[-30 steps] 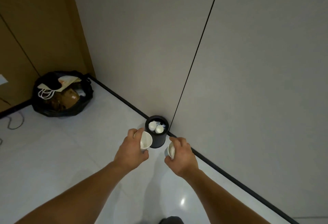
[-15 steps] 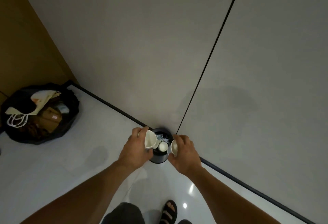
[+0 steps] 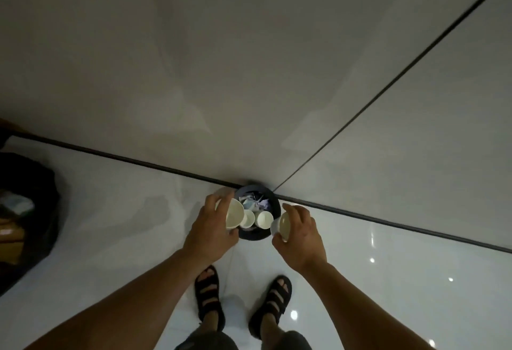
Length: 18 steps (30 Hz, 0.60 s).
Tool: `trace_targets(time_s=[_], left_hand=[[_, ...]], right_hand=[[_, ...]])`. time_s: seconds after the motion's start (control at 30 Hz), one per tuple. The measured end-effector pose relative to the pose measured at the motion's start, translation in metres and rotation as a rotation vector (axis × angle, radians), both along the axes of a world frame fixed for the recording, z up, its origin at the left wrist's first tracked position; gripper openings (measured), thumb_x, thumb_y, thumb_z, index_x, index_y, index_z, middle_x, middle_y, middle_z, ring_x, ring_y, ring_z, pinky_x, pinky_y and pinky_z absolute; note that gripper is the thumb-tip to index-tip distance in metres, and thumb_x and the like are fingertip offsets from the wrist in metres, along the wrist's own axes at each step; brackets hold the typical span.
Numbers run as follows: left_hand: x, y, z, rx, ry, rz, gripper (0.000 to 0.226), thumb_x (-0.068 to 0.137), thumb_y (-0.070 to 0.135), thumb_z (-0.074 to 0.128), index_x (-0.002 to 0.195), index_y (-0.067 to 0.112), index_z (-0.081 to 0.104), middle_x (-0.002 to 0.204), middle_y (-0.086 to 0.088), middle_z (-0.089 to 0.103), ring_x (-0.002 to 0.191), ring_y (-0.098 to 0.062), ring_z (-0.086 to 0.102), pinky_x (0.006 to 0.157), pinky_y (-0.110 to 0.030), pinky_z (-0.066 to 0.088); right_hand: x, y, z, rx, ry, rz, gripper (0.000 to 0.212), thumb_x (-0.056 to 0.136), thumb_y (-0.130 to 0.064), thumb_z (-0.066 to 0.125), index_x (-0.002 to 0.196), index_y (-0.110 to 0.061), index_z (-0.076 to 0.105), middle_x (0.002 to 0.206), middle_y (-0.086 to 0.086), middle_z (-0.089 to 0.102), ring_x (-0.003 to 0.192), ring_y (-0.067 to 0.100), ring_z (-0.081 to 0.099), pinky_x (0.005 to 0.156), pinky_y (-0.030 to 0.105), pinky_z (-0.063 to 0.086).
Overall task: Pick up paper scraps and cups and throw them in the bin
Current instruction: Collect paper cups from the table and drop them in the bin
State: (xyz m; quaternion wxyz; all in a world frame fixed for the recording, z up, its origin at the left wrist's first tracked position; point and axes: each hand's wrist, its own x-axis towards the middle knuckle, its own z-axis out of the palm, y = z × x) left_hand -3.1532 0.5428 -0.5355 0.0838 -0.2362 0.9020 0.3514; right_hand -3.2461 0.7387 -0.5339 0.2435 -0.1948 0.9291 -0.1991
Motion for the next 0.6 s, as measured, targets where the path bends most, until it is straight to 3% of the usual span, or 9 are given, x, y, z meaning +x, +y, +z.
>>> trace_targets(time_s=[0.17, 0.3, 0.6], left_hand=[[-0.036, -0.007, -0.096, 0.069, -0.031, -0.080, 0.083, 0.076, 0.025, 0.076, 0.145, 0.022, 0.031, 0.138, -0.004, 0.032, 0.118, -0.024, 0.049, 0.091, -0.037, 0.051], [-0.054, 0.005, -0.188, 0.096, -0.031, -0.118, 0.083, 0.075, 0.021, 0.078, 0.144, 0.021, 0.033, 0.138, -0.006, 0.032, 0.117, -0.026, 0.049, 0.089, -0.032, 0.049], [-0.059, 0.034, -0.337, -0.049, -0.084, -0.251, 0.086, 0.075, 0.016, 0.078, 0.147, 0.020, 0.032, 0.139, -0.013, 0.034, 0.127, -0.033, 0.039, 0.094, -0.044, 0.050]], right_hand=[[-0.019, -0.012, -0.102, -0.001, -0.025, -0.125, 0.073, 0.082, -0.036, 0.070, 0.145, -0.026, 0.033, 0.142, -0.001, 0.037, 0.121, 0.021, 0.044, 0.091, 0.030, 0.047], [-0.034, -0.014, -0.194, 0.030, -0.065, -0.151, 0.075, 0.081, -0.034, 0.073, 0.144, -0.026, 0.032, 0.143, -0.001, 0.036, 0.123, 0.022, 0.042, 0.097, 0.036, 0.049], [-0.040, -0.015, -0.346, 0.050, -0.048, -0.060, 0.079, 0.082, -0.034, 0.071, 0.148, -0.023, 0.030, 0.145, 0.005, 0.036, 0.130, 0.028, 0.040, 0.105, 0.039, 0.042]])
